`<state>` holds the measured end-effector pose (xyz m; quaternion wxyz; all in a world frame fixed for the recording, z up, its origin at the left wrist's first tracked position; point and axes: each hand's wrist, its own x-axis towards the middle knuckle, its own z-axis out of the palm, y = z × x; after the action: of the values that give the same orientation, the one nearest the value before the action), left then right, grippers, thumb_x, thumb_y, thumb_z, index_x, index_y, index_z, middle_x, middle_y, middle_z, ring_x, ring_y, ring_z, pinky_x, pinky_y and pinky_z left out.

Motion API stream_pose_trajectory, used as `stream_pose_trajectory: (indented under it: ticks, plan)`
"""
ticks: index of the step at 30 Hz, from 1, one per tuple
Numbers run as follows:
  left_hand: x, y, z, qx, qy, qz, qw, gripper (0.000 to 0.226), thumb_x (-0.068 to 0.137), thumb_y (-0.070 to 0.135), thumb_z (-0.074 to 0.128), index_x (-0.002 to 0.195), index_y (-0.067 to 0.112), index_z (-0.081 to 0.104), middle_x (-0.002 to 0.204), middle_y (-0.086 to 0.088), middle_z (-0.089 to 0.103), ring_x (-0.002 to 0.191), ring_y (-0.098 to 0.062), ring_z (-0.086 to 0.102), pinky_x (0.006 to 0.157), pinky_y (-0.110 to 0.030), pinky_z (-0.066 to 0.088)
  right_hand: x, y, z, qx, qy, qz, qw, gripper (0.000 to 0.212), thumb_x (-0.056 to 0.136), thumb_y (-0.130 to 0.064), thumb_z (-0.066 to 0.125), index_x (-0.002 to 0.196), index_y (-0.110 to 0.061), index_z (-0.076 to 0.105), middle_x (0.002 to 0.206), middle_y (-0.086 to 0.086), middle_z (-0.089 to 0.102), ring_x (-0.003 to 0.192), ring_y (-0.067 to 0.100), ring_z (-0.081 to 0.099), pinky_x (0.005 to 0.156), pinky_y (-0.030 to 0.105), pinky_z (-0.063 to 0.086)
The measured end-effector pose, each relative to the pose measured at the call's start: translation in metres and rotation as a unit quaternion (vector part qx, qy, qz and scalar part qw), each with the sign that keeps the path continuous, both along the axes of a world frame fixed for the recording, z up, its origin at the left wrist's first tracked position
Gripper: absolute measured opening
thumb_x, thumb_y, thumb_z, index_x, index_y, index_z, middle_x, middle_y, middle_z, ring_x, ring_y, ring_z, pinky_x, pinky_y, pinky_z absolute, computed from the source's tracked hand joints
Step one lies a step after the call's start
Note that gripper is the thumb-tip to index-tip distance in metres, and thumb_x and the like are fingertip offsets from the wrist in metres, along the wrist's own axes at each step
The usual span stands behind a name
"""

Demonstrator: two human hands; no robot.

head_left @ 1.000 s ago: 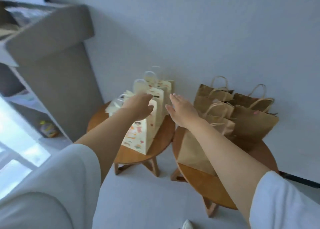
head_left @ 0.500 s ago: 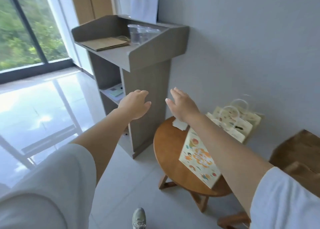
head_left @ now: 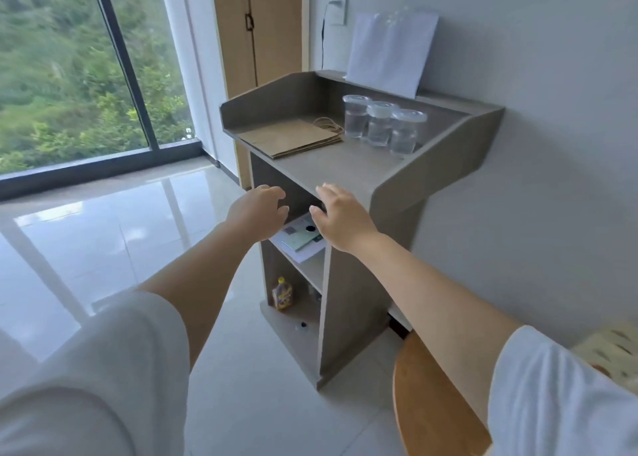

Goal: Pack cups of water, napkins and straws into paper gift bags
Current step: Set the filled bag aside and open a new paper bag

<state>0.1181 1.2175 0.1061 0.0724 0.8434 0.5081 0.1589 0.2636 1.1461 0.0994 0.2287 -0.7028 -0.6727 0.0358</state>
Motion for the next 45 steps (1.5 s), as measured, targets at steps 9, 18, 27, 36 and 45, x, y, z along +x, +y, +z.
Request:
stream_pose_trajectory:
  ticks: [9, 18, 27, 36, 45]
  plan:
    - [0.007, 0.220, -0.017, -0.008, -0.002, -0.053, 0.999, 0.040, 0.096, 0.035, 0.049, 0.128, 0.012, 0.056, 0.128, -0.009, 0.058, 0.113, -0.028, 0.056, 0.088, -0.039, 0.050, 0.000, 0.143, -0.035, -0.044, 0.037, -0.102, 0.993, 0.048, 0.100, -0.026, 0.038, 0.144, -0.006, 0.032, 0.151, 0.008, 0.031, 0.140, 0.020, 0.025, 0.112, 0.030, 0.022]
    - [0.042, 0.361, -0.039, -0.013, 0.115, -0.225, 0.967, 0.066, 0.096, 0.048, 0.045, 0.150, 0.017, 0.022, 0.158, -0.007, 0.018, 0.146, -0.025, 0.011, 0.117, -0.046, 0.013, -0.011, 0.250, -0.050, -0.076, 0.076, -0.234, 0.966, 0.045, 0.099, -0.022, 0.038, 0.142, -0.006, 0.035, 0.149, 0.006, 0.034, 0.137, 0.019, 0.029, 0.110, 0.029, 0.025]
    - [0.030, 0.396, -0.065, 0.203, 0.122, -0.292, 0.927, 0.022, 0.099, 0.022, 0.043, 0.116, 0.022, 0.057, 0.112, 0.004, 0.062, 0.111, -0.022, 0.050, 0.097, -0.034, 0.031, -0.026, 0.304, -0.054, -0.066, 0.092, -0.268, 0.957, 0.044, 0.099, -0.024, 0.040, 0.140, -0.008, 0.038, 0.145, 0.005, 0.038, 0.132, 0.019, 0.035, 0.105, 0.029, 0.030]
    - [0.019, 0.386, -0.054, 0.237, -0.186, -0.369, 0.879, 0.031, 0.090, 0.025, 0.048, 0.081, 0.011, 0.074, 0.084, -0.003, 0.073, 0.069, -0.029, 0.066, 0.058, -0.032, 0.049, -0.052, 0.336, -0.027, 0.127, 0.418, -0.346, 0.831, 0.037, 0.096, -0.039, 0.043, 0.070, -0.014, 0.050, 0.066, 0.001, 0.052, 0.065, 0.019, 0.052, 0.061, 0.028, 0.040]
    - [-0.001, 0.354, -0.068, 0.042, -0.250, -0.378, 0.890, 0.042, 0.093, 0.036, 0.047, 0.119, 0.007, 0.063, 0.115, -0.009, 0.065, 0.108, -0.031, 0.057, 0.095, -0.037, 0.040, -0.044, 0.306, -0.024, 0.131, 0.609, -0.301, 0.722, 0.020, 0.097, 0.001, 0.039, 0.104, -0.016, 0.048, 0.092, 0.002, 0.057, 0.075, 0.015, 0.056, 0.061, 0.029, 0.050]
